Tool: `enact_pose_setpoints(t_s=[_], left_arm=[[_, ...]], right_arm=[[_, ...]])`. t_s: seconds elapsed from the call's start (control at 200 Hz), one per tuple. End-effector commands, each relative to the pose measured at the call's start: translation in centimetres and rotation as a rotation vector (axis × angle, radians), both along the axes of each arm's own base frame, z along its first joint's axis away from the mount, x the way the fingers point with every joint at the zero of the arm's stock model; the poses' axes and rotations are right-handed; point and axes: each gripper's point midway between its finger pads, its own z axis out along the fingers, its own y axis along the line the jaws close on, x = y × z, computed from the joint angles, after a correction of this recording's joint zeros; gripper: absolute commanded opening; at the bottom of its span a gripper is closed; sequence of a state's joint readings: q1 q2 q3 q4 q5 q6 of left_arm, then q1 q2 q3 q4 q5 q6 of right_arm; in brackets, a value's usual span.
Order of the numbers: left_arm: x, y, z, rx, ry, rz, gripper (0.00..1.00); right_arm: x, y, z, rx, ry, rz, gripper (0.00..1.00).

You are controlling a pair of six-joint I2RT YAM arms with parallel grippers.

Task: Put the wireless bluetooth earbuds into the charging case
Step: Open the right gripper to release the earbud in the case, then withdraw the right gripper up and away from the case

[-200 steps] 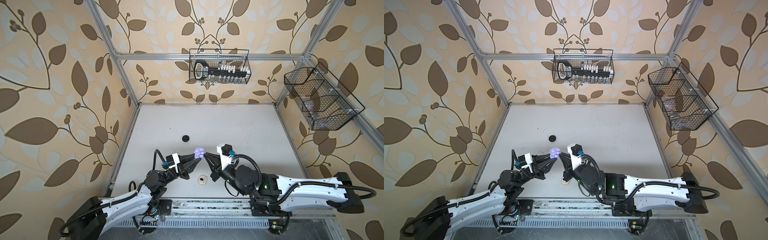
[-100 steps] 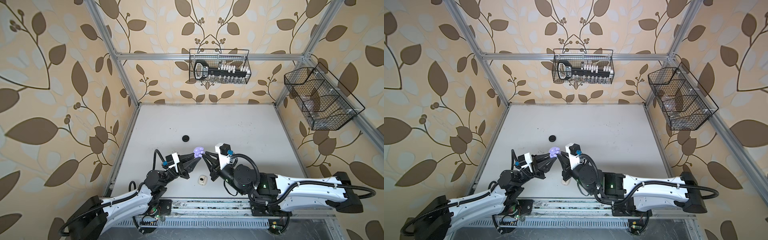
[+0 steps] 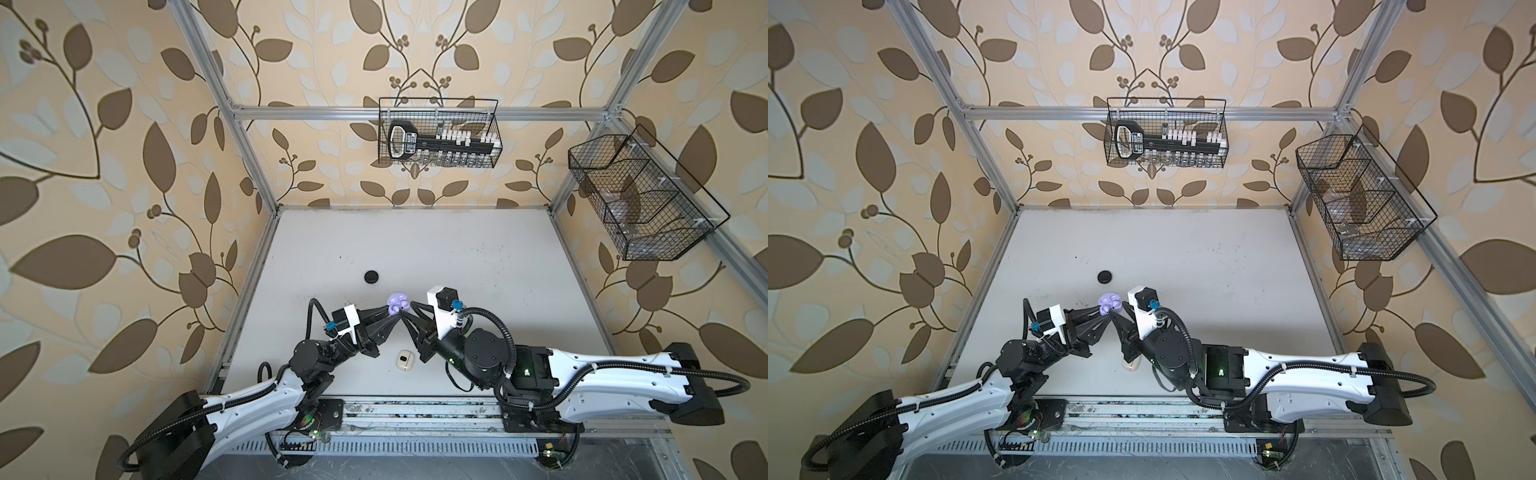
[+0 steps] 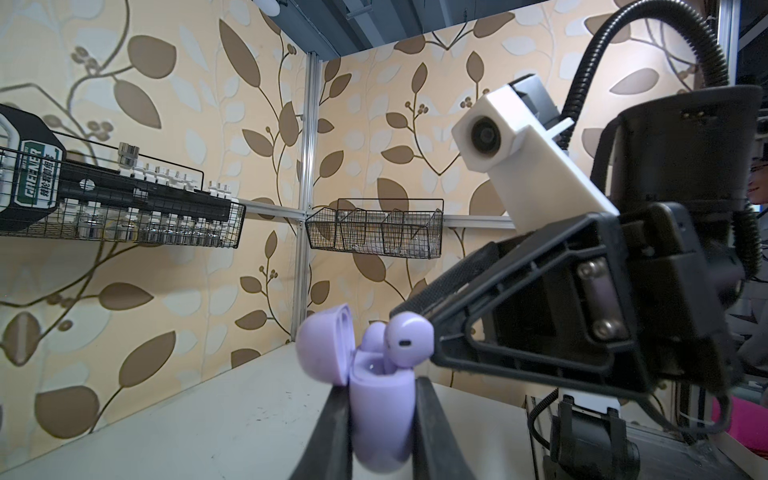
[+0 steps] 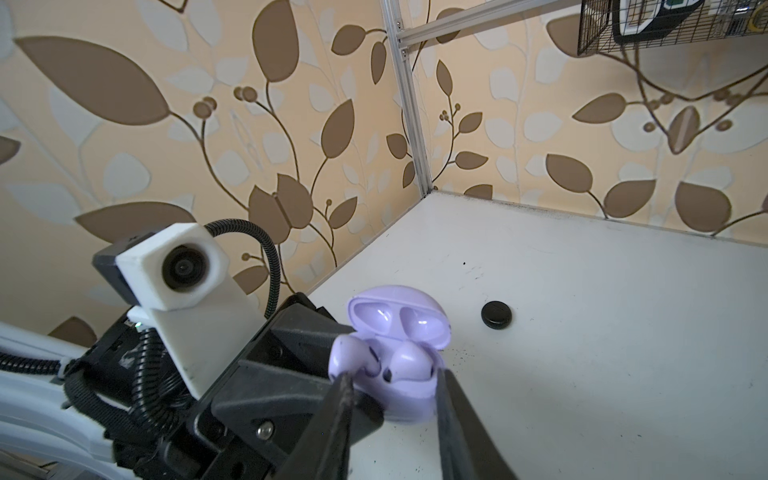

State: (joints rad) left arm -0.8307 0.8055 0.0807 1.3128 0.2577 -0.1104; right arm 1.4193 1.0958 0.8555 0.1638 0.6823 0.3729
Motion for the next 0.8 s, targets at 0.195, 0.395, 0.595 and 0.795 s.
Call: enact_pose_setpoints(t_s=[0.195, 0.395, 0.595, 0.795], left_arm=[[-1.97, 0.02, 2.59, -0.048, -0.105, -0.067, 0.0], [-2.18, -0.08, 2.5, -0.043, -0.113, -0.077, 0.0], [-2.31, -0.12, 2.51, -0.041, -0.118, -0.082, 0.0], [-2.13, 0.03, 2.42, -0.043, -0.114, -0.069, 0.0]], right_arm=[[-0.35, 0.96, 0.66, -0.002, 0.0, 0.028, 0.4], [0.05, 0.62, 0.6, -0.013, 0.007, -0.006, 0.44], [0.25, 0.73, 0.39, -0.027, 0.011, -0.019, 0.5], [0.34, 0.75, 0.48, -0.032, 0.01, -0.02, 0.5]])
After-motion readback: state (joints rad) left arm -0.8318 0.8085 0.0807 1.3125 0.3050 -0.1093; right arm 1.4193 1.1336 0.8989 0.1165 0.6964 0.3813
